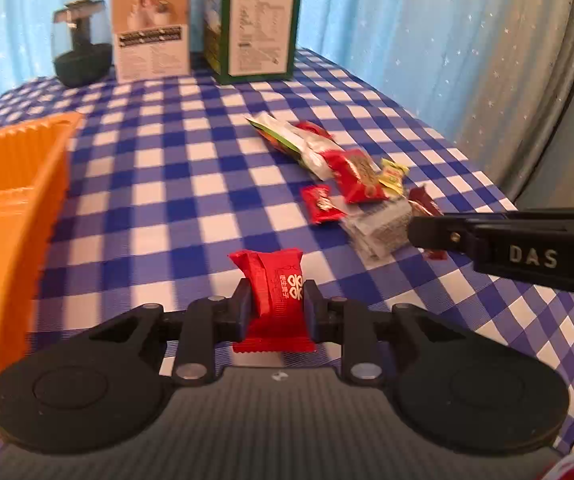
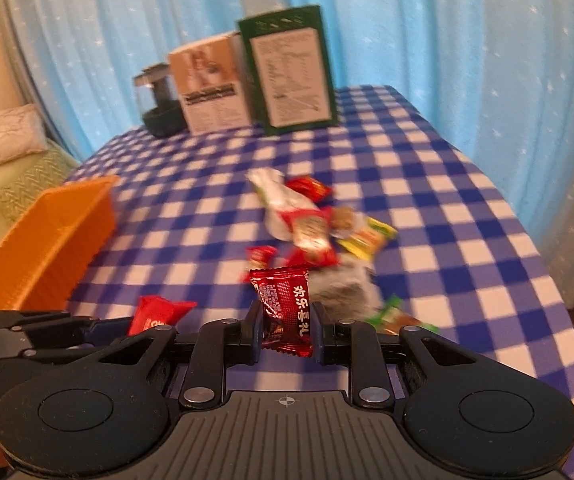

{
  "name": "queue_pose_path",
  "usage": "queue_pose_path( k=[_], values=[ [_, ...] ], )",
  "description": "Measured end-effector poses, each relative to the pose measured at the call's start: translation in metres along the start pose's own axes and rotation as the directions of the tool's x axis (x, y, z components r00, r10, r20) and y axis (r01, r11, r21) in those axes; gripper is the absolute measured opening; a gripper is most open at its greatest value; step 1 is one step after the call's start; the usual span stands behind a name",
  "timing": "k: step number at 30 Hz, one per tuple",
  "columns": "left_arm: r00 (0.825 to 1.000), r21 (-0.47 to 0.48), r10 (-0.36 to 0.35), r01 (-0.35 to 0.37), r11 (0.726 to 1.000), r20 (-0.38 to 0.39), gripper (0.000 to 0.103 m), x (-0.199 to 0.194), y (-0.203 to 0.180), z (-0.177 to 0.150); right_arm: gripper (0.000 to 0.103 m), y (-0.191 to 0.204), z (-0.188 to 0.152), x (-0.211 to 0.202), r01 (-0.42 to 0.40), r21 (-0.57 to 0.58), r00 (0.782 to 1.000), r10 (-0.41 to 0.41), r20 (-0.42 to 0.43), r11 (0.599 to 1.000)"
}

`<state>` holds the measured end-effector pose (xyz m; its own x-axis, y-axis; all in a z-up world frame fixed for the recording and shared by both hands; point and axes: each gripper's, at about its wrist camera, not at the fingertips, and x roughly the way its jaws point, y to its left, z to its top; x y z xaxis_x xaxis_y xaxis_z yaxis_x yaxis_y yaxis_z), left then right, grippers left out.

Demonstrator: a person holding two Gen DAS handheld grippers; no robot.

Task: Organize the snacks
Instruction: 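Carry both candies over the orange tray and open both tools to drop them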

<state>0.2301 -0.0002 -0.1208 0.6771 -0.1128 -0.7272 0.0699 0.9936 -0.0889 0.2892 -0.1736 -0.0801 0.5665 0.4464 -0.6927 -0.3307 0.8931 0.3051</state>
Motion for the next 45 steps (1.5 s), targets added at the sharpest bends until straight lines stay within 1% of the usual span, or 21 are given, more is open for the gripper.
queue_pose_path(
  k=[4,6,11,18,25,30,33,36,39,42,45],
  values=[
    [0.999,-0.004,0.032,-0.032,0.999,0.029,0.024,-0.026,0.02,0.009,0.025,0.028,0.012,0.0,-0.043,-0.014,0.999,0.043,0.027,0.999],
    [0.998,-0.022,0.054,-0.053,0.998,0.045,0.024,-0.04,0.035,0.015,0.025,0.045,0.019,0.001,-0.069,-0.016,0.997,0.069,0.042,0.998],
    [0.989,-0.042,0.126,-0.123,0.991,0.076,0.024,-0.073,0.073,0.027,0.025,0.091,0.03,0.005,-0.134,-0.041,0.988,0.137,0.068,0.99],
    [0.976,-0.084,0.202,-0.195,0.977,0.08,0.024,-0.102,0.126,0.022,0.024,0.158,0.032,0.013,-0.221,-0.119,0.97,0.231,0.074,0.968],
    [0.968,-0.154,0.241,-0.229,0.961,0.067,0.024,-0.113,0.171,0.011,0.025,0.206,0.03,0.027,-0.273,-0.177,0.957,0.286,0.05,0.946],
    [0.965,-0.176,0.257,-0.245,0.954,0.053,0.024,-0.118,0.192,0.003,0.025,0.231,0.027,0.039,-0.311,-0.189,0.947,0.32,0.016,0.931],
    [0.965,-0.191,0.256,-0.242,0.951,0.051,0.024,-0.12,0.201,0.001,0.025,0.239,0.025,0.045,-0.314,-0.194,0.948,0.32,-0.003,0.929],
    [0.965,-0.196,0.257,-0.243,0.95,0.046,0.024,-0.119,0.207,-0.001,0.025,0.243,0.025,0.047,-0.308,-0.197,0.95,0.313,-0.004,0.931],
    [0.968,-0.203,0.247,-0.234,0.951,0.041,0.024,-0.116,0.211,-0.002,0.025,0.244,0.026,0.05,-0.31,-0.17,0.95,0.312,-0.014,0.936],
    [0.967,-0.217,0.25,-0.235,0.947,0.045,0.032,-0.116,0.215,-0.002,0.025,0.247,0.028,0.052,-0.313,-0.167,0.949,0.314,-0.018,0.935],
    [0.962,-0.221,0.269,-0.252,0.942,0.052,0.032,-0.12,0.219,-0.003,0.025,0.248,0.026,0.054,-0.313,-0.17,0.949,0.313,-0.028,0.934]
  ],
)
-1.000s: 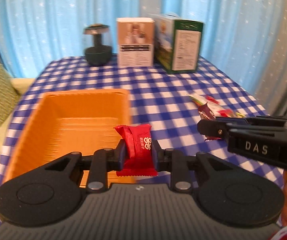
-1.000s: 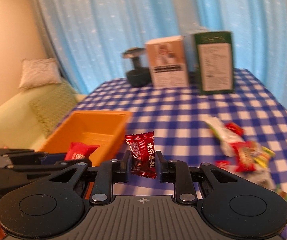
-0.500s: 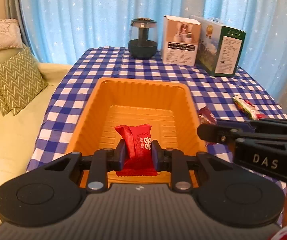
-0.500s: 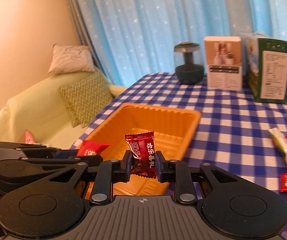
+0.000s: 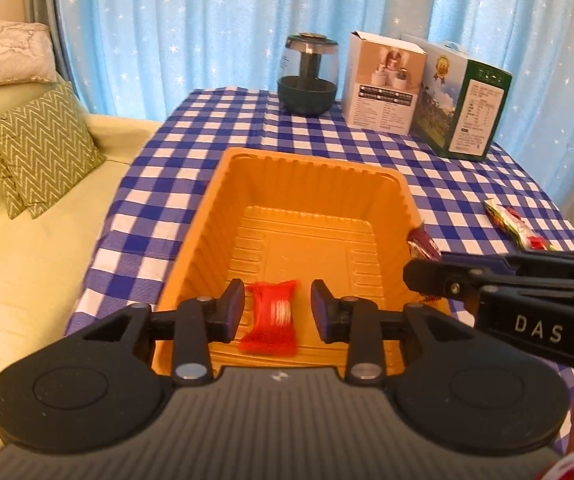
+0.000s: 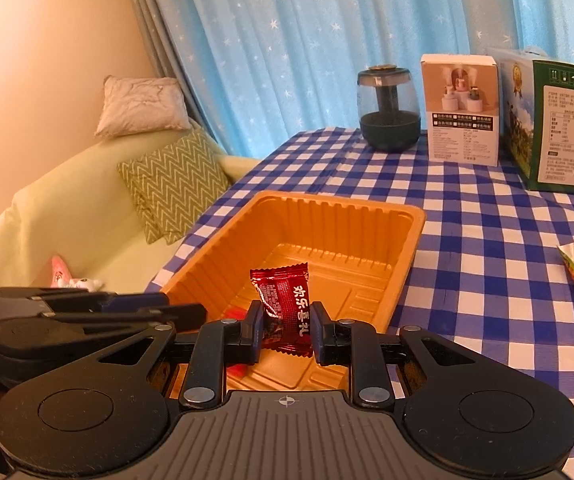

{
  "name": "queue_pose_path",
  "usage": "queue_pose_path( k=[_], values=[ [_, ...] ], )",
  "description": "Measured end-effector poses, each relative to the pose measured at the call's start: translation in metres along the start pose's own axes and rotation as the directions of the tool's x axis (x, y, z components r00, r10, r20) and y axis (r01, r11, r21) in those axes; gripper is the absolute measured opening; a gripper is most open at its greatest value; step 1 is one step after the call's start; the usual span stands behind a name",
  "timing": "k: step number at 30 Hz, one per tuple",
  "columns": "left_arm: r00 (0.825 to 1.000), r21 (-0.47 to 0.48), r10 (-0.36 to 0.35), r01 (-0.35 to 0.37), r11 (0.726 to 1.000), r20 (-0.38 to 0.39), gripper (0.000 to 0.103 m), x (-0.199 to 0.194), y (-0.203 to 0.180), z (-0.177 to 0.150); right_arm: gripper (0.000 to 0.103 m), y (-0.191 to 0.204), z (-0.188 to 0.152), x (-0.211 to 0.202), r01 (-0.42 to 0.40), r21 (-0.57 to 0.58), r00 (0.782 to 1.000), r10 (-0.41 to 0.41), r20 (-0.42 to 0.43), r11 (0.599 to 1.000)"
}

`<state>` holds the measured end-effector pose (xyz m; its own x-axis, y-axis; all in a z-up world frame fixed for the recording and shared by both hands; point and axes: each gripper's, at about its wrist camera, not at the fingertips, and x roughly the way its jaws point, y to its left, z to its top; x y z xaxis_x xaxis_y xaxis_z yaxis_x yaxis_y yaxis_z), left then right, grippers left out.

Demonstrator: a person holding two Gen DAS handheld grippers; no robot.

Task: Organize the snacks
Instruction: 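Carry both candies over the orange tray and open both tools to drop them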

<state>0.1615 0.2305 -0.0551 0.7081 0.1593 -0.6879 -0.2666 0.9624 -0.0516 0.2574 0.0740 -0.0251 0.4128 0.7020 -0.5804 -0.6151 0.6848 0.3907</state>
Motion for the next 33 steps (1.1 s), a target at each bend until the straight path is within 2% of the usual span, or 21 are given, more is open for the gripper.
queue_pose_path(
  k=[11,13,14,17,22,33],
  values=[
    [1.0,-0.025,0.021,-0.021,0.999,0.003,0.033,-0.01,0.014,-0.006,0.026,0.002,0.001,0.003,0.004,0.016,1.0,-0.004,0.01,1.0],
    [1.0,-0.027,0.023,-0.023,0.999,0.005,0.034,-0.012,0.015,-0.008,0.048,0.0,0.002,0.003,0.002,0.037,1.0,-0.002,0.021,0.999],
    [1.0,-0.028,0.023,-0.023,0.999,0.006,0.035,-0.013,0.015,-0.008,0.066,-0.002,0.002,0.001,0.001,0.053,0.999,-0.003,0.033,0.999],
    [1.0,-0.033,0.025,-0.025,0.999,0.013,0.039,-0.015,0.016,-0.009,0.068,-0.007,0.003,-0.003,-0.005,0.082,0.999,0.001,0.05,0.997],
    [1.0,-0.031,0.02,-0.019,0.999,0.017,0.039,-0.017,0.013,-0.01,0.068,-0.012,0.006,-0.008,0.022,0.1,0.998,-0.027,0.053,0.995],
    [1.0,-0.001,-0.01,0.01,1.0,0.024,0.041,-0.022,-0.01,-0.004,0.068,-0.025,0.005,-0.032,0.08,0.087,0.991,-0.088,0.1,0.993]
  ],
)
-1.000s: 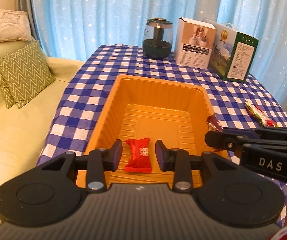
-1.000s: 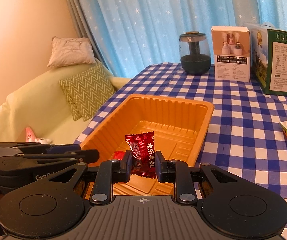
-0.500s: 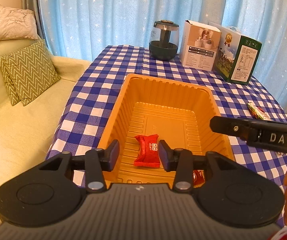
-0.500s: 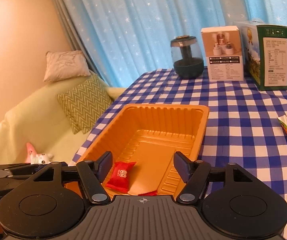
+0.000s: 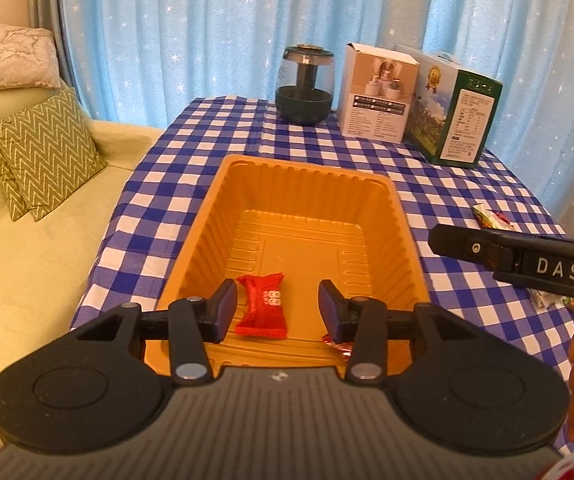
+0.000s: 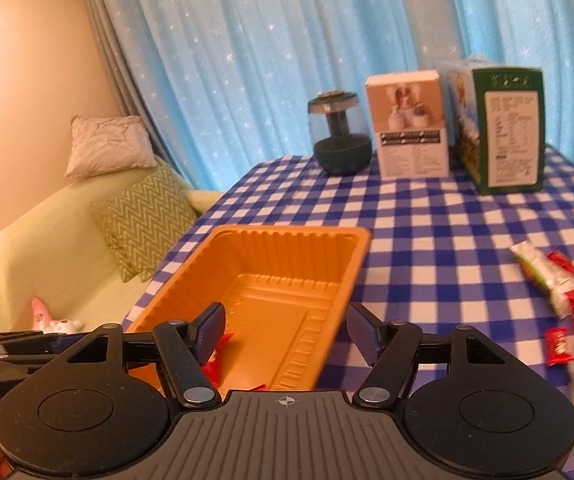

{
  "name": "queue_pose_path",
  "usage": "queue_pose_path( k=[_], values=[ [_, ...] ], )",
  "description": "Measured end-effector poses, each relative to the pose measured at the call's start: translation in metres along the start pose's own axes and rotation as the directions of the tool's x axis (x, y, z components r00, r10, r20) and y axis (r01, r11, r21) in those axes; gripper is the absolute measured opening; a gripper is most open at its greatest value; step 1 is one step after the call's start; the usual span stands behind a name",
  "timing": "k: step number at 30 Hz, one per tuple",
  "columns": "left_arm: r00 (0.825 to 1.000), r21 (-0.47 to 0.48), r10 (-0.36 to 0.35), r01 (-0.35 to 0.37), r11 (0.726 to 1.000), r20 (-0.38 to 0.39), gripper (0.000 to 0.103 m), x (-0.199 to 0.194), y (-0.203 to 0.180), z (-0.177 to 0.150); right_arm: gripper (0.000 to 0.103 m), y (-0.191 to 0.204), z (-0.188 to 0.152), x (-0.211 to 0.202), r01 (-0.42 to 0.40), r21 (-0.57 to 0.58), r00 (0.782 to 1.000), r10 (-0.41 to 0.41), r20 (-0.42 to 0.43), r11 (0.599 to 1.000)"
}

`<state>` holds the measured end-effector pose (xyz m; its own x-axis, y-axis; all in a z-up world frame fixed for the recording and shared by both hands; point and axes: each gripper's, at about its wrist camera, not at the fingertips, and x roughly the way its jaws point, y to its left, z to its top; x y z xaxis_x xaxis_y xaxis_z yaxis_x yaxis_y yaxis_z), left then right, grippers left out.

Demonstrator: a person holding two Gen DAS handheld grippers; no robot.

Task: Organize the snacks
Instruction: 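Carry both candies over the orange tray and open both tools to drop them, then move both tools back to the pile and grasp the green-wrapped candy with the right tool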

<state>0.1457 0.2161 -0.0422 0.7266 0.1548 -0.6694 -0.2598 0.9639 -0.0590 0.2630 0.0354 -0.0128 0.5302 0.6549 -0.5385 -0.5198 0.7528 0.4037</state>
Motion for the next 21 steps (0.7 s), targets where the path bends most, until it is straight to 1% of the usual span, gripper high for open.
queue_pose_path(
  k=[7,21],
  values=[
    [0.999,0.027,-0.038,0.037,0.999,0.009,0.041,0.0,-0.023,0.006,0.068,-0.015,0.0,-0.019,0.06,-0.002,0.998,-0.06,0.033,0.998],
    [0.993,0.081,-0.118,0.115,0.99,0.022,0.043,0.003,-0.079,0.017,0.068,-0.062,0.007,-0.051,0.153,0.071,0.985,-0.158,0.071,0.986]
  ],
)
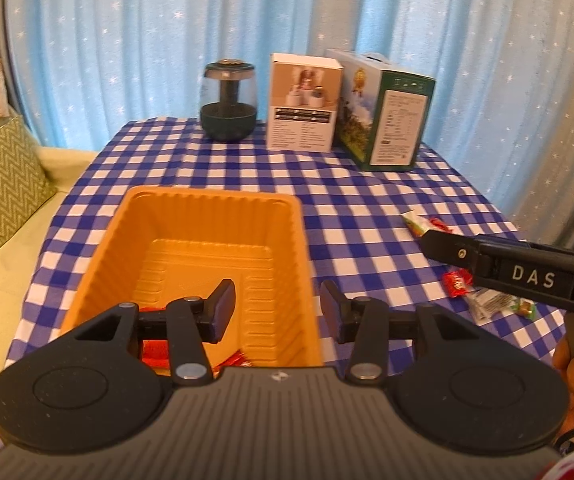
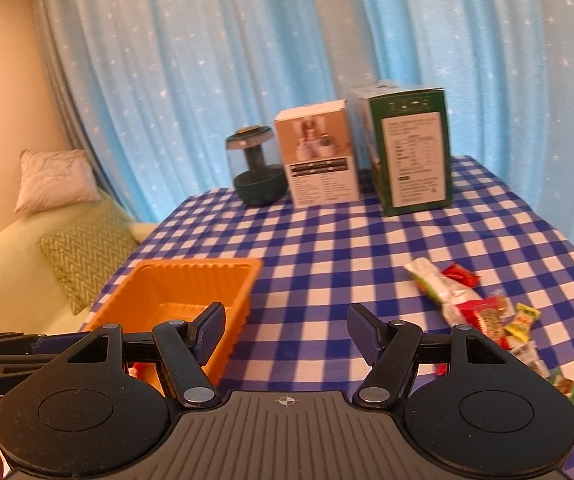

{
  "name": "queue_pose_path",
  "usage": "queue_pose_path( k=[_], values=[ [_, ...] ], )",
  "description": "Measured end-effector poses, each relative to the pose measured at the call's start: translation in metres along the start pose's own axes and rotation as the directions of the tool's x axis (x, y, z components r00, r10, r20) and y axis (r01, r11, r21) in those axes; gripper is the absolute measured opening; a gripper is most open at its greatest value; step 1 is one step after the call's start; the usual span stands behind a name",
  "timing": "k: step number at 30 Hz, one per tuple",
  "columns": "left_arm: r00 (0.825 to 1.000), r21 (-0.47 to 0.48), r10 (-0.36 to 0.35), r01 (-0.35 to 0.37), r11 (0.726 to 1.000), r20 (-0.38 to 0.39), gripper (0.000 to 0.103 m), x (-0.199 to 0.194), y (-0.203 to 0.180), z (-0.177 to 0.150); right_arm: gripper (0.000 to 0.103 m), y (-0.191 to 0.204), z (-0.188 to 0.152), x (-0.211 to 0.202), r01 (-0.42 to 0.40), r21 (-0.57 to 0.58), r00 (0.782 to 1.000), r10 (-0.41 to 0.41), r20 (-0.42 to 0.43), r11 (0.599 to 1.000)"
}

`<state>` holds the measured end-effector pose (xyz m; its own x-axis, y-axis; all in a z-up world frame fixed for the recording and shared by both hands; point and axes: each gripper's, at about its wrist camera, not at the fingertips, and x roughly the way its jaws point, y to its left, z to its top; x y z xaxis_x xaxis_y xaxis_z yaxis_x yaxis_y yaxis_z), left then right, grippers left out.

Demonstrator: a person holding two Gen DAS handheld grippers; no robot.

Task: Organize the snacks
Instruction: 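Move both tools back to the pile and grasp the green-wrapped candy with the right tool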

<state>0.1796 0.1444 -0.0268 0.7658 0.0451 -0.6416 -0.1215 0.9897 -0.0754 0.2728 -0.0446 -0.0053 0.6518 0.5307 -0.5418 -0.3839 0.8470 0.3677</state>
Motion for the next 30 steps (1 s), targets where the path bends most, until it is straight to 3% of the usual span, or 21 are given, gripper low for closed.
queue_pose_path(
  k=[15,30],
  values=[
    [0.996,0.05,-0.095,0.095,0.994,0.0,0.048,0.02,-0.061,0.012,0.068,-0.073,0.004,-0.032,0.141,0.061,0.99,-0.142,0.016,0.988],
    [0.978,0.129,-0.203,0.206,0.97,-0.039,0.054,0.051,-0.124,0.005,0.068,-0.163,-0.02,-0.068,0.284,0.066,0.959,-0.281,-0.043,0.957]
  ],
)
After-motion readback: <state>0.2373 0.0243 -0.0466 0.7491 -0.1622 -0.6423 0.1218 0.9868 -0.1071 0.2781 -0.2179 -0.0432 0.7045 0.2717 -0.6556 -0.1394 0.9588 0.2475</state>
